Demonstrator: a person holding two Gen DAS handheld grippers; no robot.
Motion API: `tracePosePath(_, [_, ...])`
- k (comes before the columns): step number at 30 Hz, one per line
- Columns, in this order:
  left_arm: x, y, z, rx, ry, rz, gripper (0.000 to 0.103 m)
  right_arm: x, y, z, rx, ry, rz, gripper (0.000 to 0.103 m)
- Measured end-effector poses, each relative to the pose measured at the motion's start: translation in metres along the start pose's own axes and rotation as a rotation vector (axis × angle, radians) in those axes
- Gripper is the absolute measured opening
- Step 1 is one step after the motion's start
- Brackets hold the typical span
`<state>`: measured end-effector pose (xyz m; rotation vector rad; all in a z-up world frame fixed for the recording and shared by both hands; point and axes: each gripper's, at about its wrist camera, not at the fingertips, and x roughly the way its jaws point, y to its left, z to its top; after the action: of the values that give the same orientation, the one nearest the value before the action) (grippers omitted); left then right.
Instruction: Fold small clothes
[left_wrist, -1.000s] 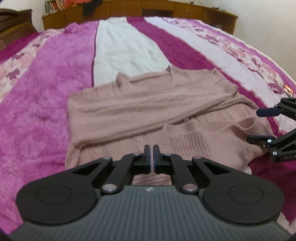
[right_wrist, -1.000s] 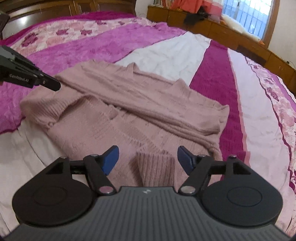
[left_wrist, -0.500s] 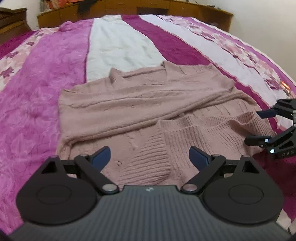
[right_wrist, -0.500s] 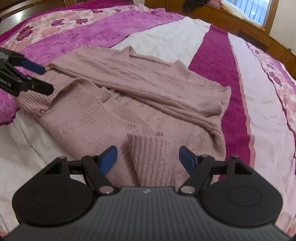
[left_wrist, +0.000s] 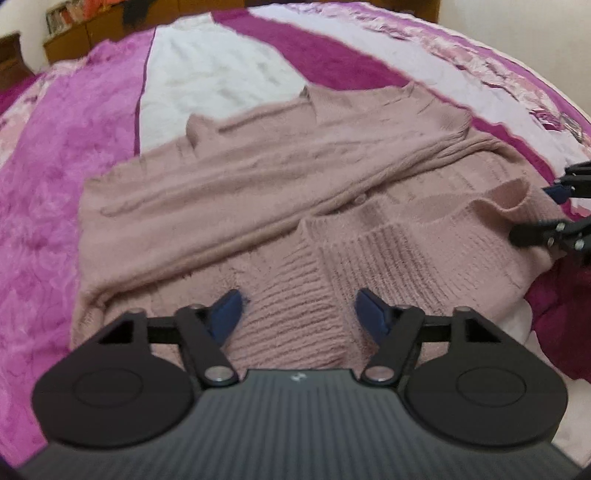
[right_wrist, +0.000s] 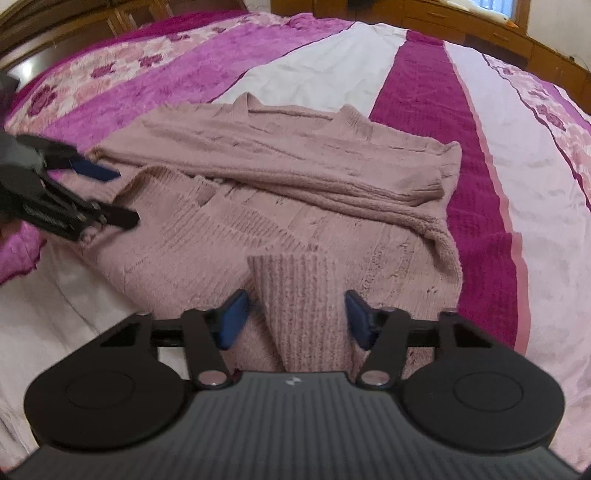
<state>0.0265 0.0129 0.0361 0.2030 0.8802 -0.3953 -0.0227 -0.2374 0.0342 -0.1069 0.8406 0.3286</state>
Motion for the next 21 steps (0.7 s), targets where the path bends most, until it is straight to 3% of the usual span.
tracePosePath(1, [0.002, 0.001, 0.000, -0.015, 0.006, 0.000, 0.067, 0.001, -0.001, 0.000, 0.012, -0.002, -0.004, 0.042])
tracePosePath(3, [0.002, 0.001, -0.001, -0.022, -0.001, 0.004, 0.048, 0.002, -0.005, 0.000, 0.037, -0.004, -0.007, 0.025])
tracePosePath(4, [-0.001, -0.001, -0.002, -0.010, -0.016, 0.003, 0.026, 0.002, -0.006, 0.000, 0.047, -0.011, -0.006, 0.018])
tracePosePath(5, [-0.006, -0.003, -0.003, -0.002, -0.034, -0.001, 0.013, 0.000, -0.006, -0.001, 0.054, -0.023, -0.011, 0.016])
tracePosePath(8, [-0.022, -0.006, -0.007, -0.010, -0.082, -0.011, 0.013, -0.010, -0.003, -0.001, 0.042, -0.079, -0.036, 0.014])
tracePosePath(13, [-0.052, -0.005, -0.001, -0.038, -0.183, 0.053, 0.013, -0.035, 0.002, 0.009, -0.002, -0.198, -0.086, 0.013])
tracePosePath(21, [-0.083, -0.001, 0.050, 0.013, -0.383, 0.165, 0.012, -0.057, 0.007, 0.055, -0.098, -0.408, -0.207, 0.013])
